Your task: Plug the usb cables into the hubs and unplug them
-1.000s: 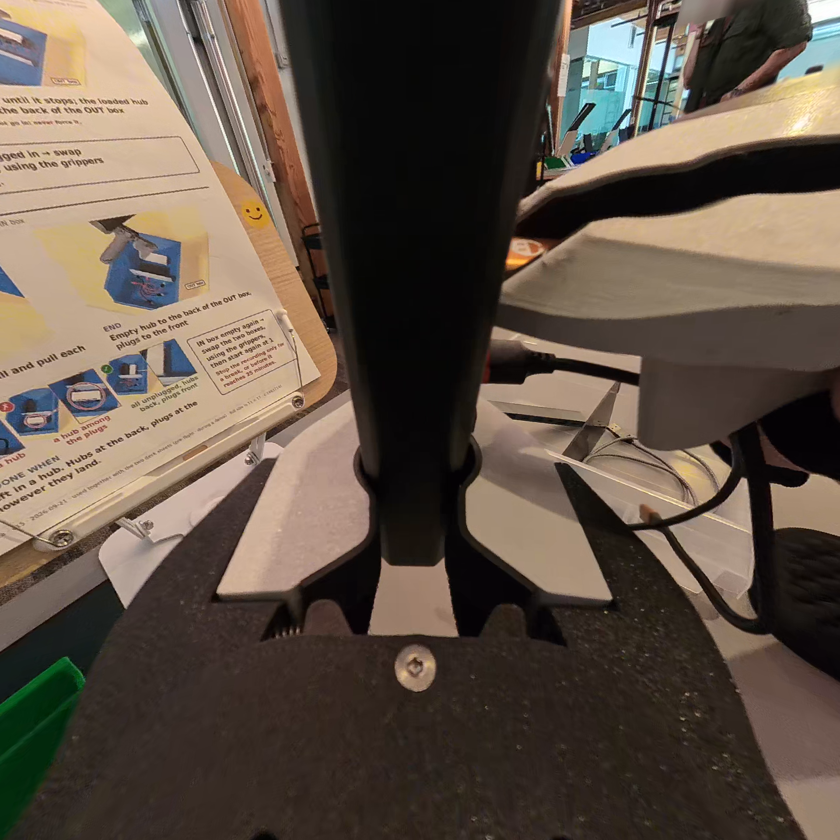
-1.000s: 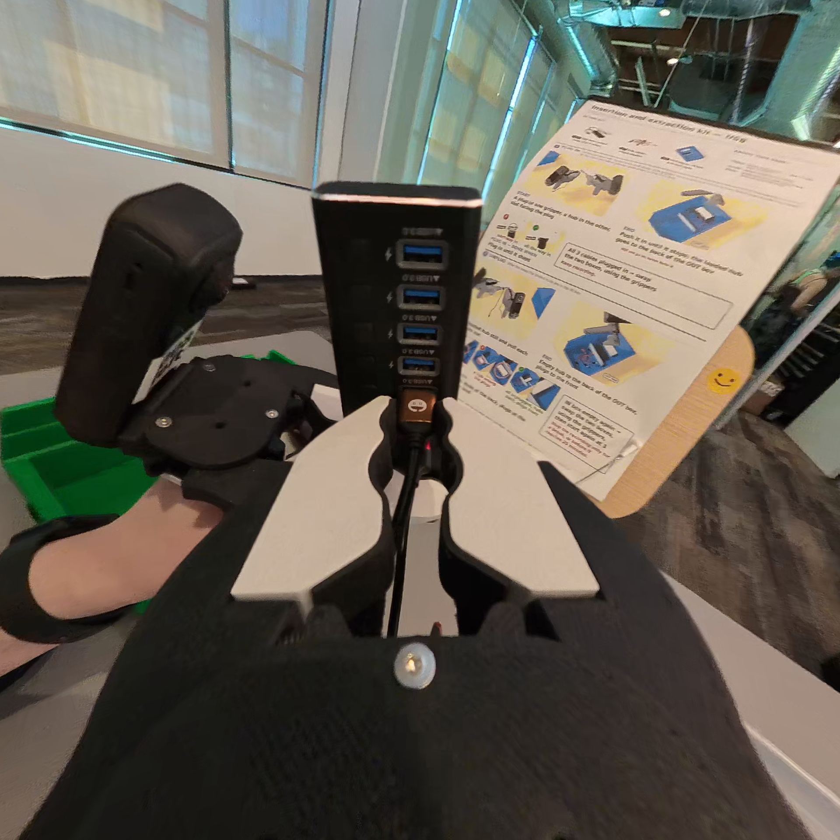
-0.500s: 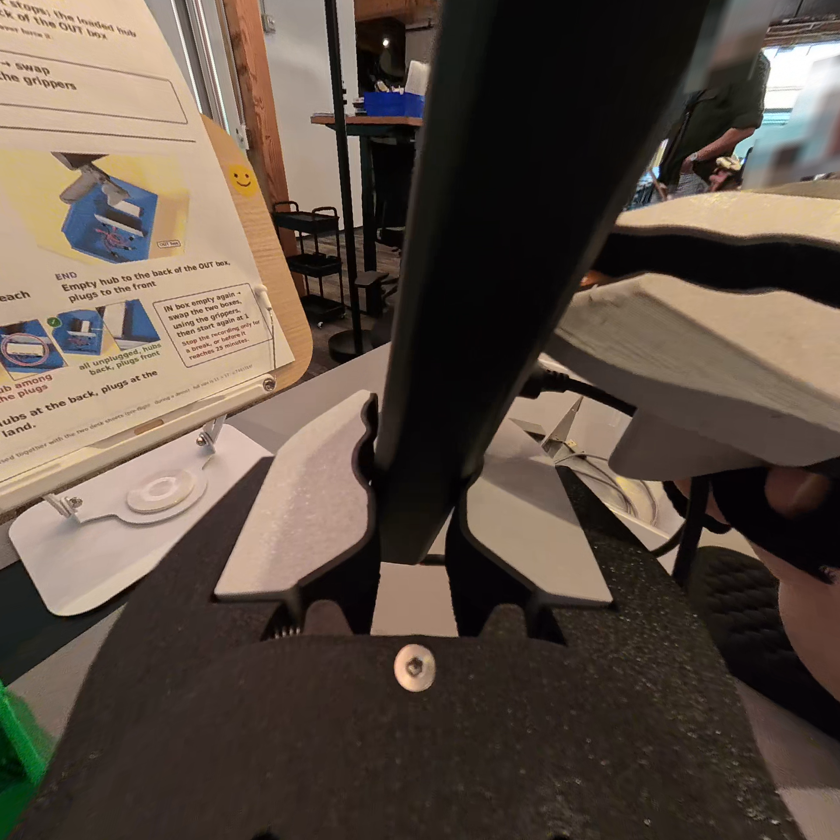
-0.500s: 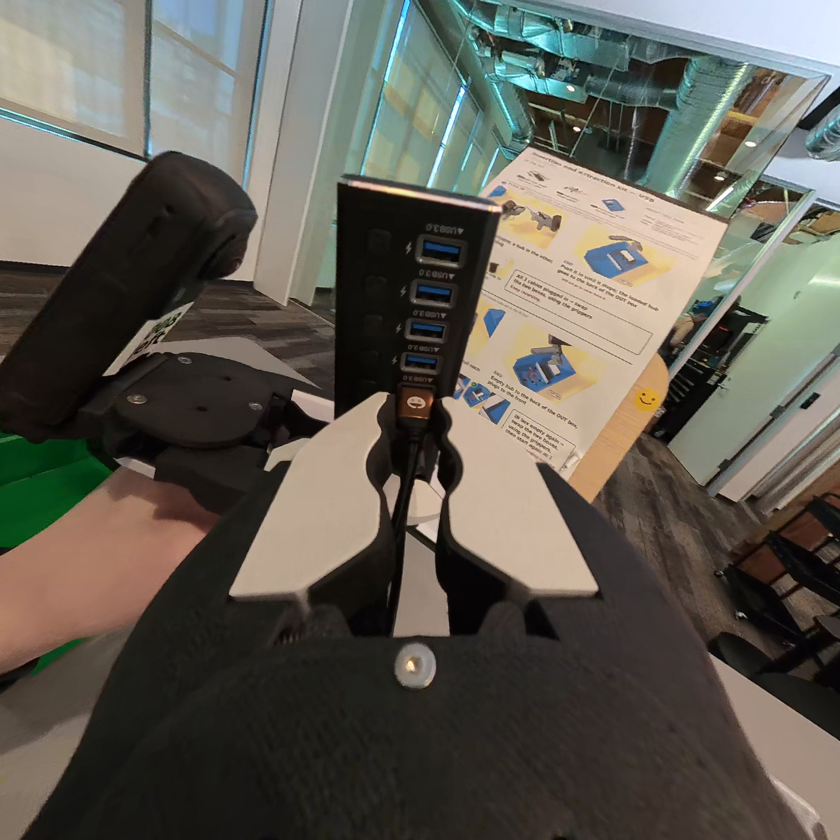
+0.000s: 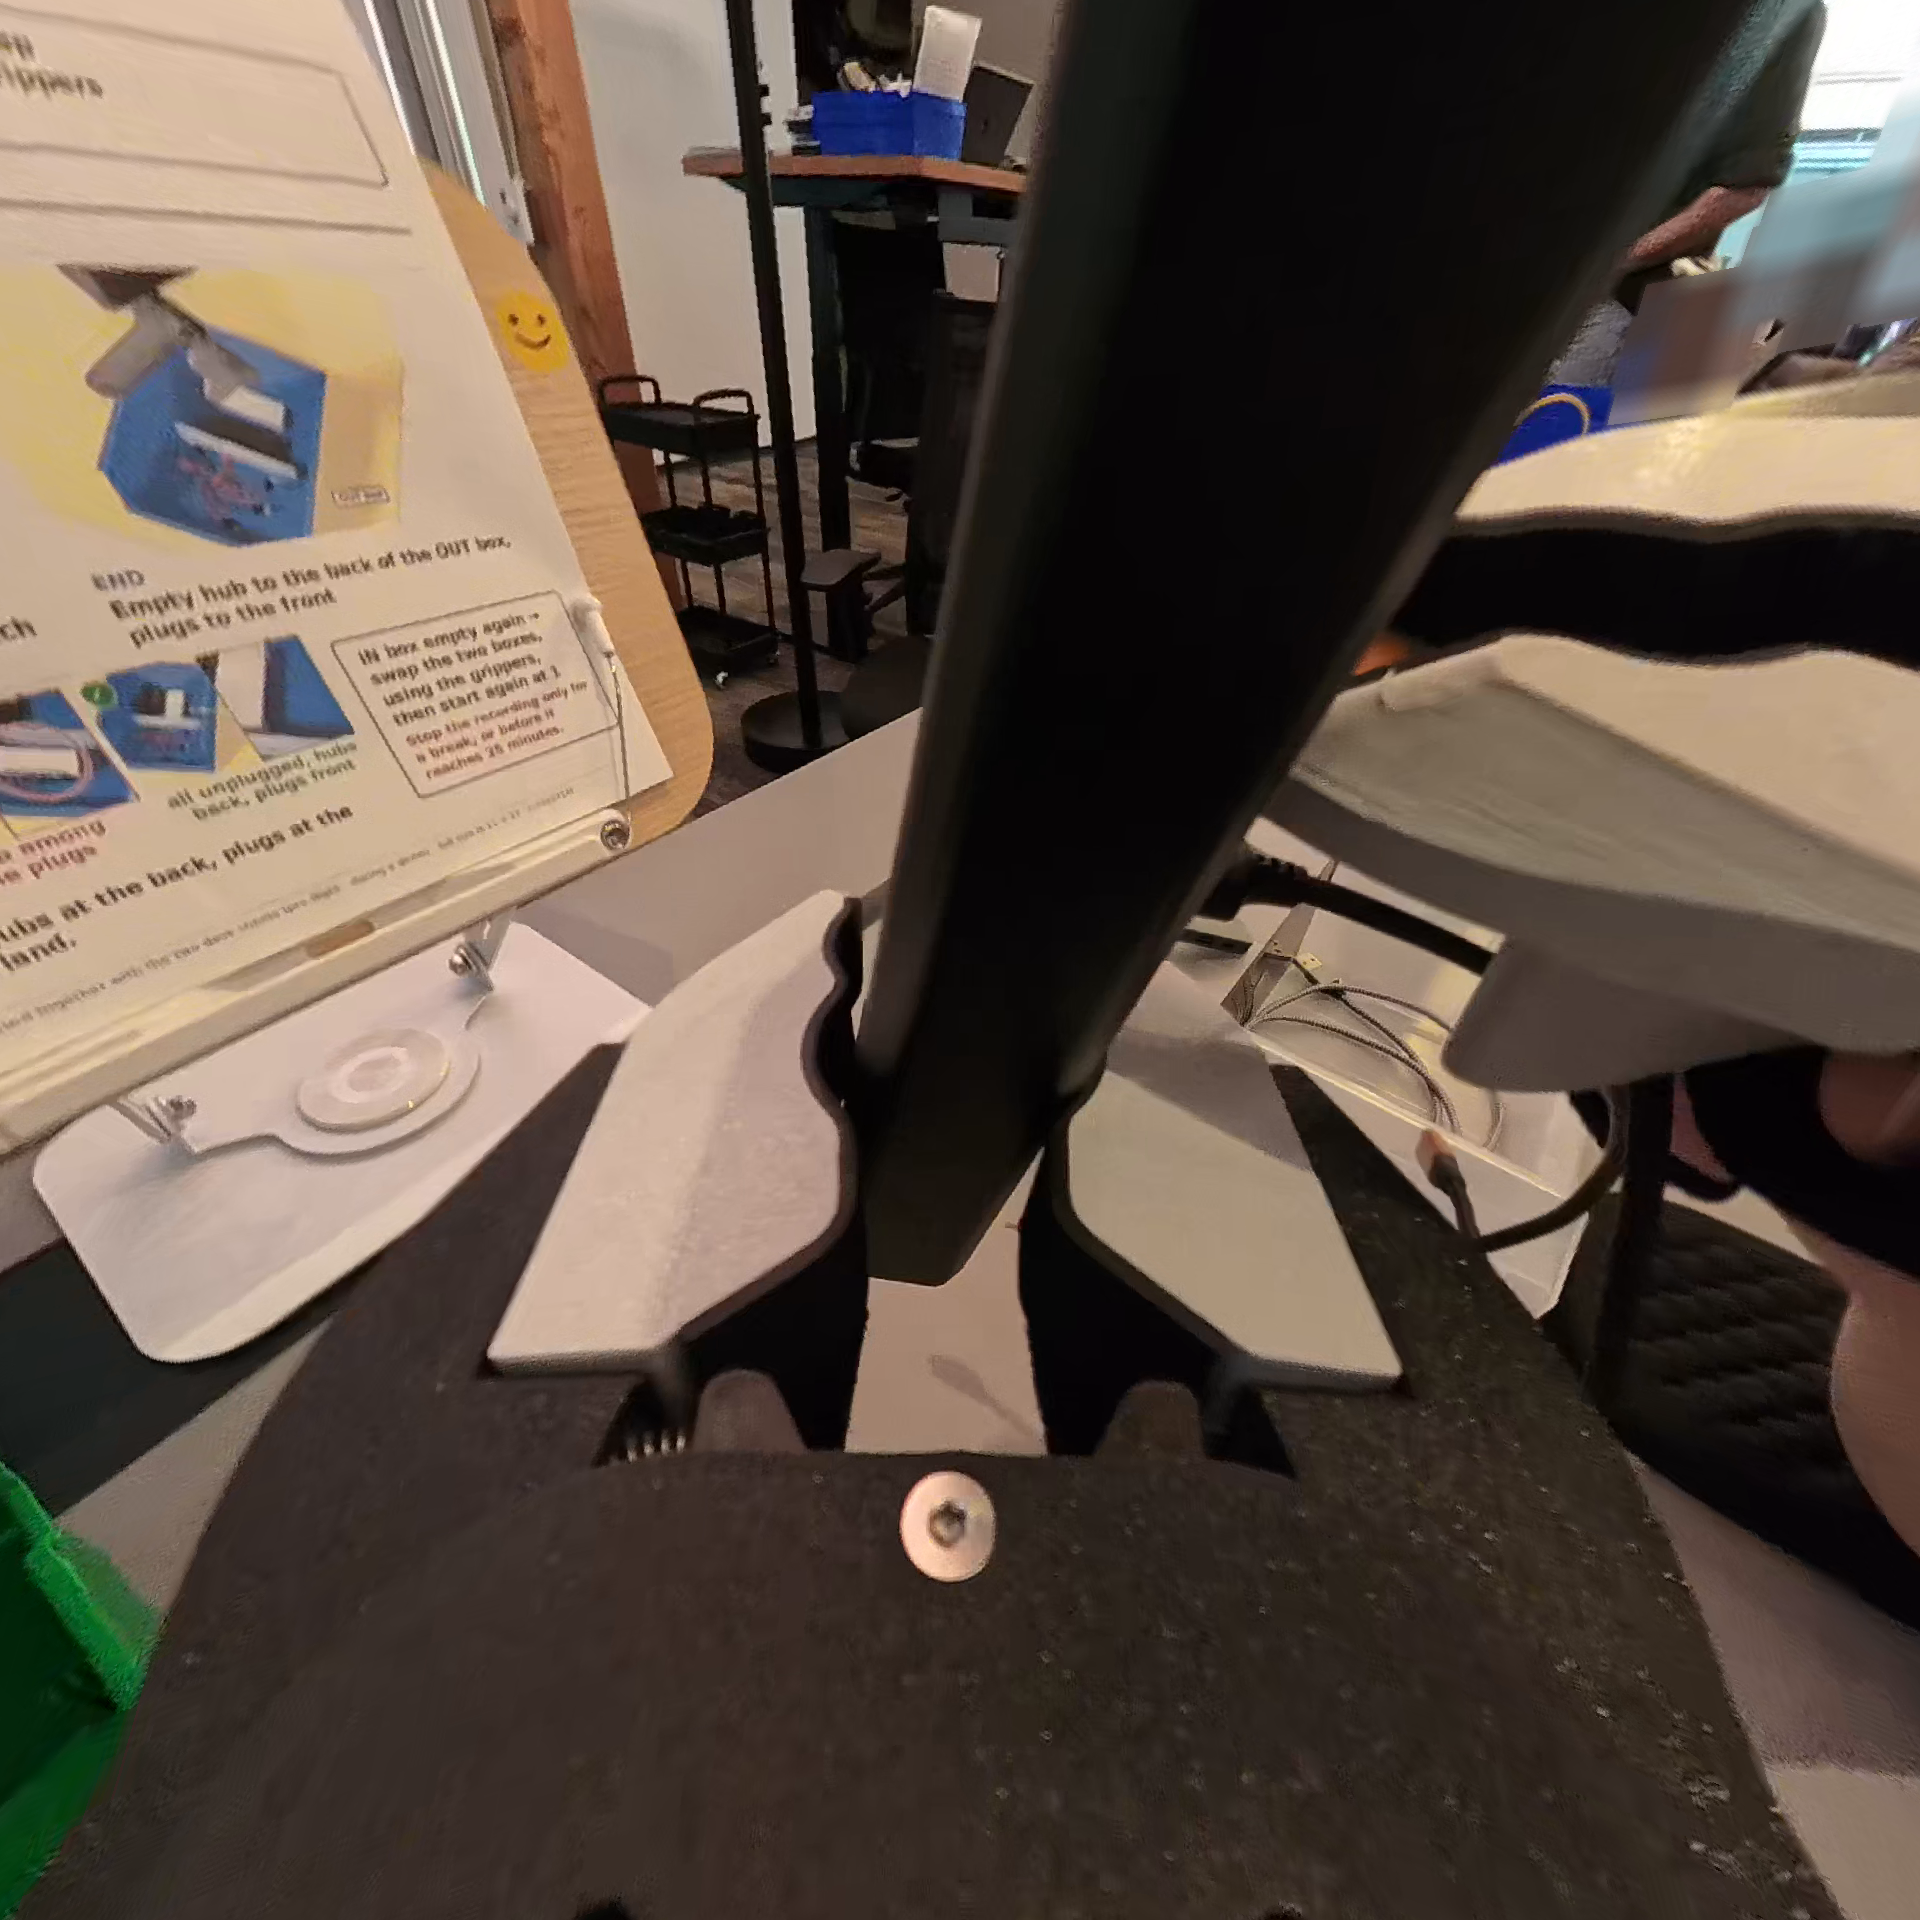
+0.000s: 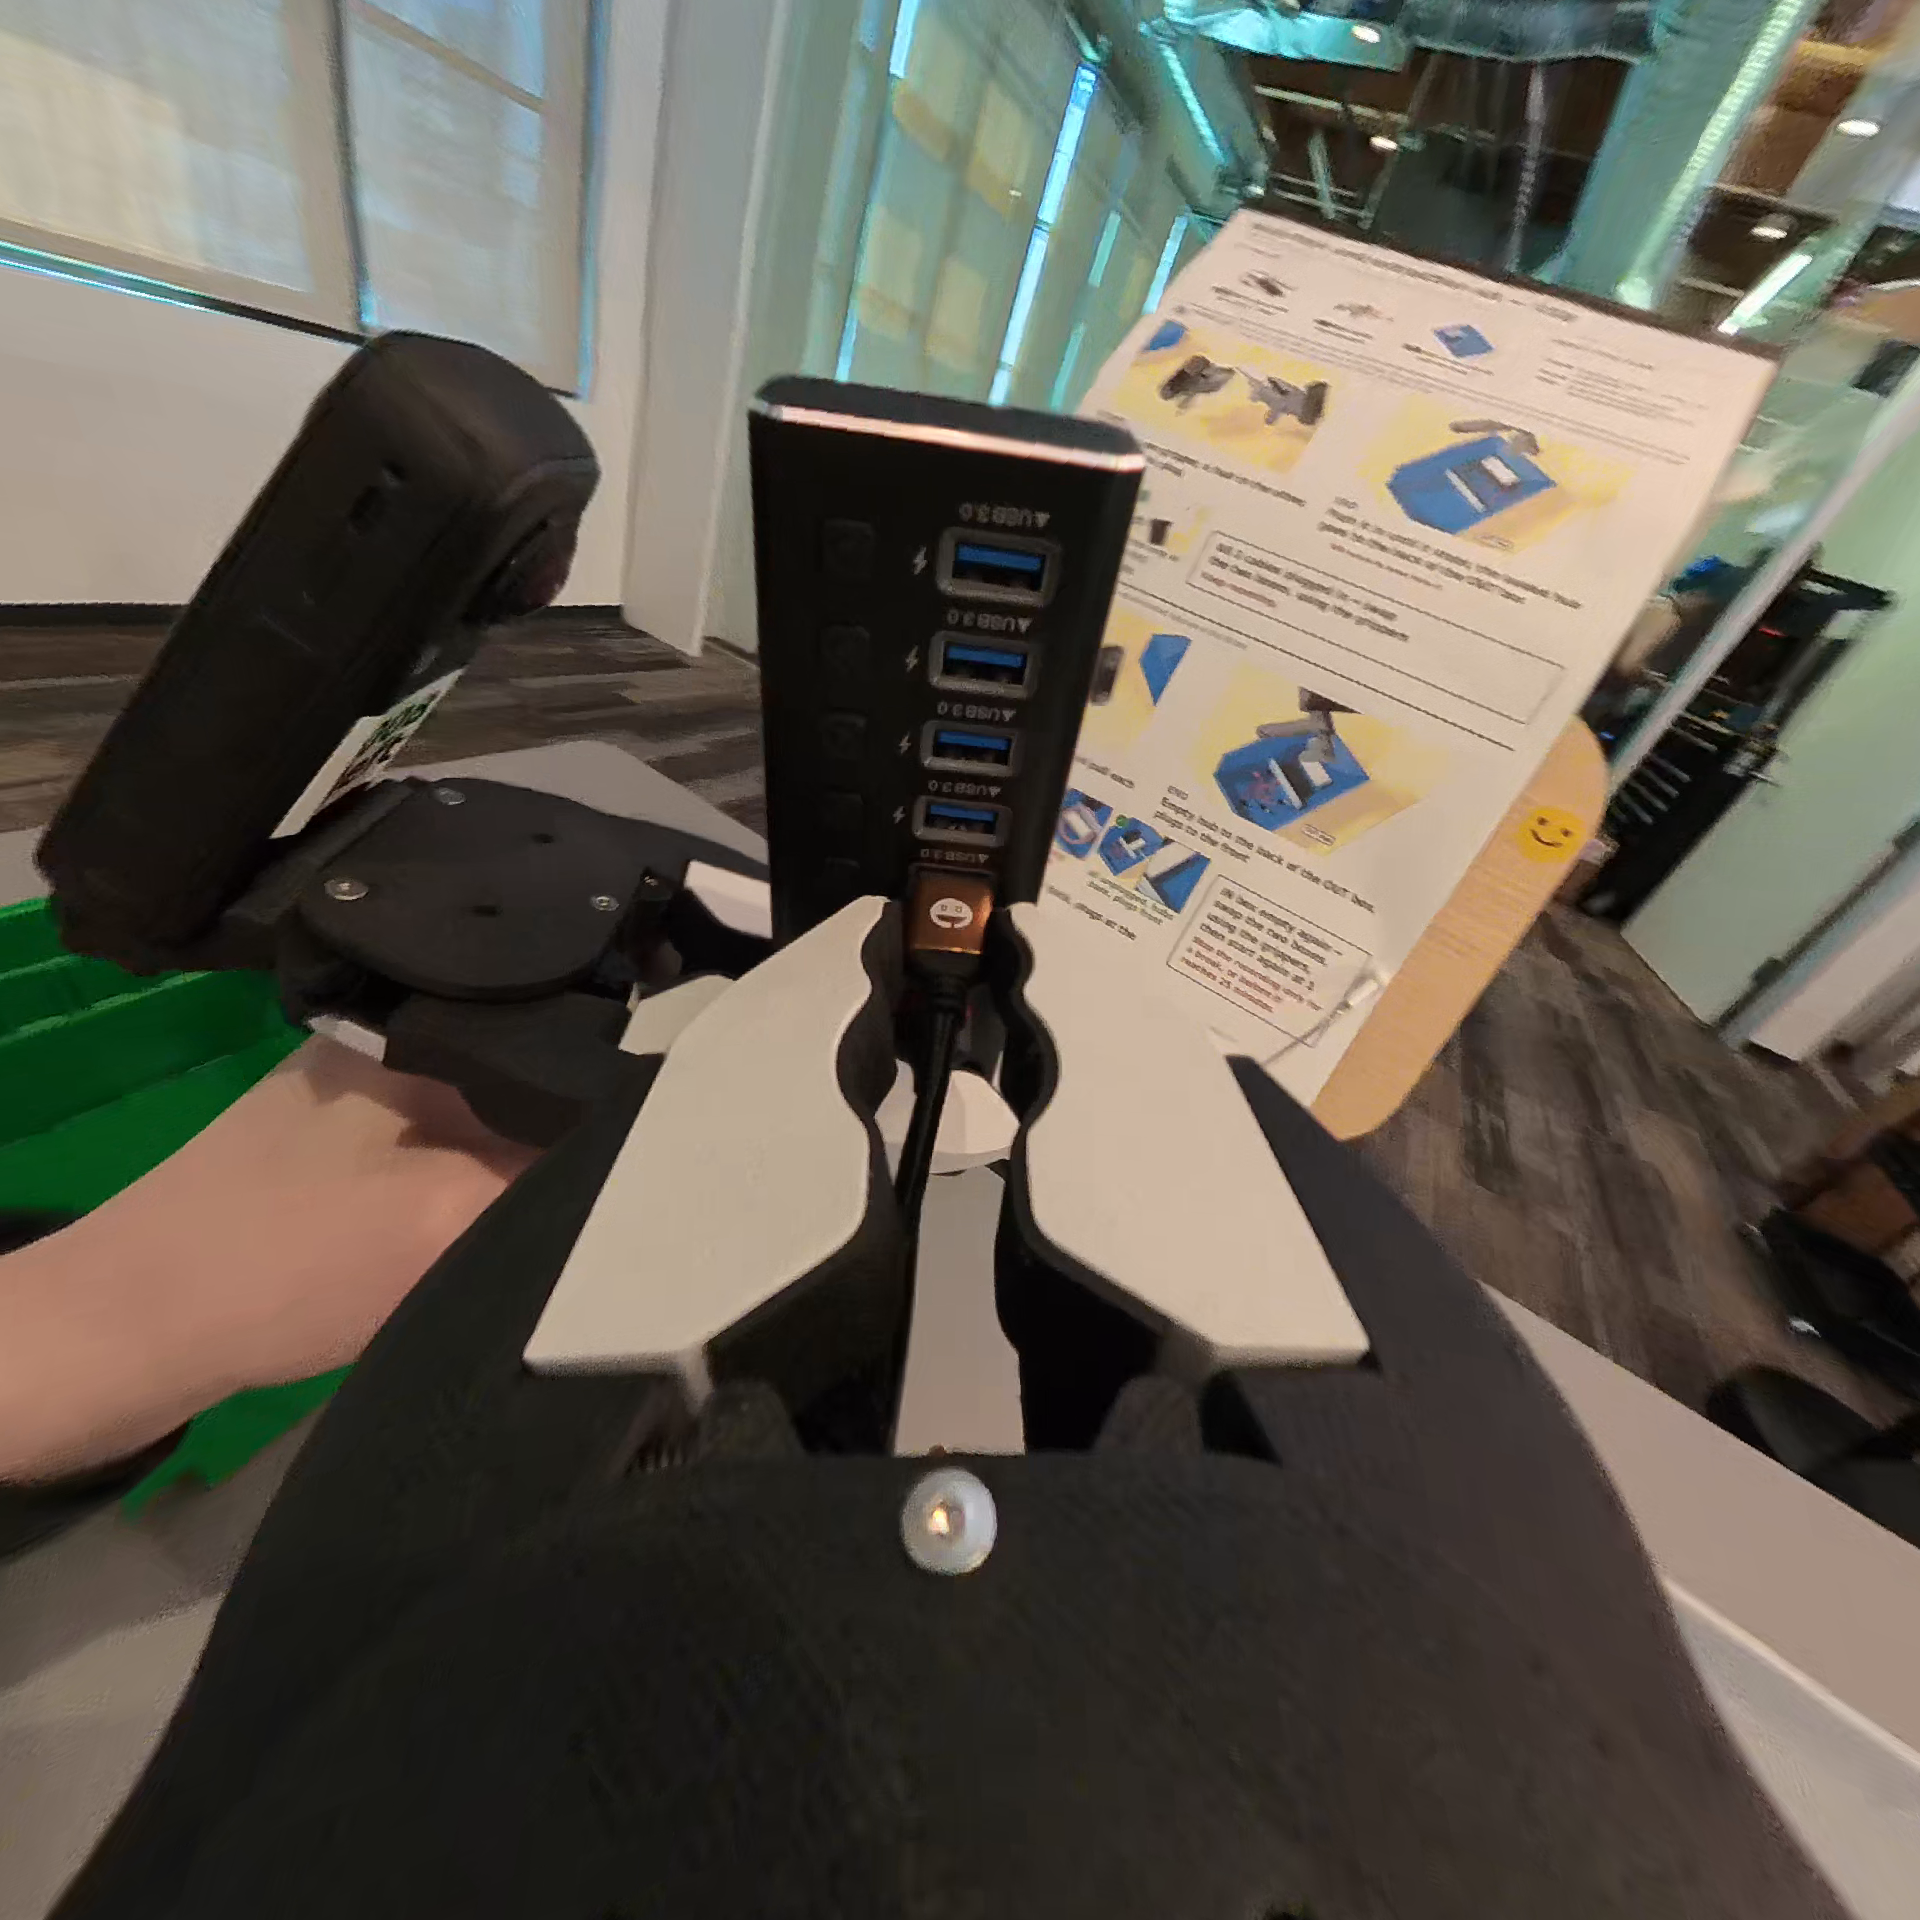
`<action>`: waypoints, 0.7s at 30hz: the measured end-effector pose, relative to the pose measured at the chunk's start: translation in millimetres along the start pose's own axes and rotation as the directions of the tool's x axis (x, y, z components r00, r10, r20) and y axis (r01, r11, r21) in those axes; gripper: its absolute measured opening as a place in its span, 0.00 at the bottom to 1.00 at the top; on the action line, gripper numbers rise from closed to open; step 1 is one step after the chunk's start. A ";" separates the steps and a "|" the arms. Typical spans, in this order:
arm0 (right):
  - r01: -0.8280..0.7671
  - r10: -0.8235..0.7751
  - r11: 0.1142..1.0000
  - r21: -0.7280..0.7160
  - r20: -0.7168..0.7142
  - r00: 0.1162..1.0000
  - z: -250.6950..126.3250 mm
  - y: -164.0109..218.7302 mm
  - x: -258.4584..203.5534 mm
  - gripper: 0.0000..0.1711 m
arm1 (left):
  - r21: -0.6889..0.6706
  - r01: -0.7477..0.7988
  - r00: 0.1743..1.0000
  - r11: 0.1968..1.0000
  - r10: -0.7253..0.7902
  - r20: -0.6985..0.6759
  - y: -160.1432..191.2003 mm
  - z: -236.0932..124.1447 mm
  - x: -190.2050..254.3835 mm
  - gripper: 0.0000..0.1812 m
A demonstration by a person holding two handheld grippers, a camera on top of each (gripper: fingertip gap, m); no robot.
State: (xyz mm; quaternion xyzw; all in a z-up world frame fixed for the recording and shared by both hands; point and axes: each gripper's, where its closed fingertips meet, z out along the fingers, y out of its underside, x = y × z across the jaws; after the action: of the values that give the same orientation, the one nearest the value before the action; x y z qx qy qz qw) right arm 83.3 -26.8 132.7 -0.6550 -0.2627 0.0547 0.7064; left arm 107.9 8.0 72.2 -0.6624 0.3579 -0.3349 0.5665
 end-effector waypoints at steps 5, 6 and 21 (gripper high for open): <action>0.034 -0.037 0.999 -0.030 -0.086 0.996 9.3 8.0 1.0 0.10 | -0.029 0.035 0.999 0.999 -0.034 0.034 7.0 1.8 -12.0 0.18; 0.046 -0.050 0.998 -0.040 -0.089 0.995 10.7 10.0 0.8 0.10 | -0.033 0.038 0.999 0.999 -0.037 0.033 9.0 2.5 -13.2 0.18; 0.089 -0.089 0.996 -0.007 -0.070 0.994 7.3 1.3 -11.0 0.10 | 0.054 0.383 0.923 0.922 -0.381 -0.045 -0.7 -29.7 -72.4 0.17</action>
State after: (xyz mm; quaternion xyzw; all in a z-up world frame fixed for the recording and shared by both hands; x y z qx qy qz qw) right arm 71.0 -24.7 128.2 -0.6454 -0.2668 -0.0004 0.7157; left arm 45.1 54.7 74.1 -0.6961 0.2208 -0.4607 0.5045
